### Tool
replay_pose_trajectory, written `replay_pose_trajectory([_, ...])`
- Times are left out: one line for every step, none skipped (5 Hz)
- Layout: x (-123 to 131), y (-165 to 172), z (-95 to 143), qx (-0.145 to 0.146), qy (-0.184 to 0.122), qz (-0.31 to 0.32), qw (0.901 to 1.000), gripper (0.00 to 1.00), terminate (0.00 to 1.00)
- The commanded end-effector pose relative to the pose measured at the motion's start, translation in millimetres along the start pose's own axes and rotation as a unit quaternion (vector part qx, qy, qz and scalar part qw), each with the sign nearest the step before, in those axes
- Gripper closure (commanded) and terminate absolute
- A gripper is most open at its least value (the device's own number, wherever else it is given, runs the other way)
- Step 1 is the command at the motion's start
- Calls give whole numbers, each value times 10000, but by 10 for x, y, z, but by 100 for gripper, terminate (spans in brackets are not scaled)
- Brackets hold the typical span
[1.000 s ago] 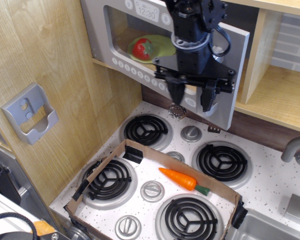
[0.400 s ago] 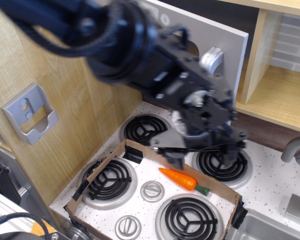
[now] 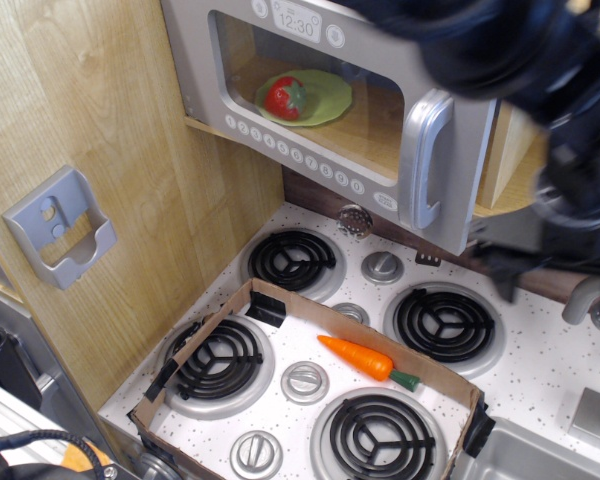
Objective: Open microwave
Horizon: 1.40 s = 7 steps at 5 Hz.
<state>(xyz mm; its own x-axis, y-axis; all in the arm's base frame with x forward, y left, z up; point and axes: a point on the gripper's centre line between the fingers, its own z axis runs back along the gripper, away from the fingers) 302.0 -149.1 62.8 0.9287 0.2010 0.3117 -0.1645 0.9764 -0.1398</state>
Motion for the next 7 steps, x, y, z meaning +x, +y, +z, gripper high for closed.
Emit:
replay_pose_trajectory([469, -530, 133, -344, 241, -957, 9945, 0, 0])
replay_pose_trajectory([606, -557, 167, -77, -27, -1977, 9802, 0, 0])
replay_pose_trajectory([624, -179, 54, -314, -511, -2189, 9739, 0, 0])
replay_pose_trajectory([607, 285, -26, -189, -729, -2278, 9708, 0, 0])
replay_pose_trajectory([575, 752, -75, -189, -630, -2396, 9686, 0, 0])
replay_pose_trajectory([558, 940, -40, -123, -523, -2481, 9673, 0, 0])
replay_pose_trajectory([400, 1121, 4, -63, -492, -2149, 9754, 0, 0])
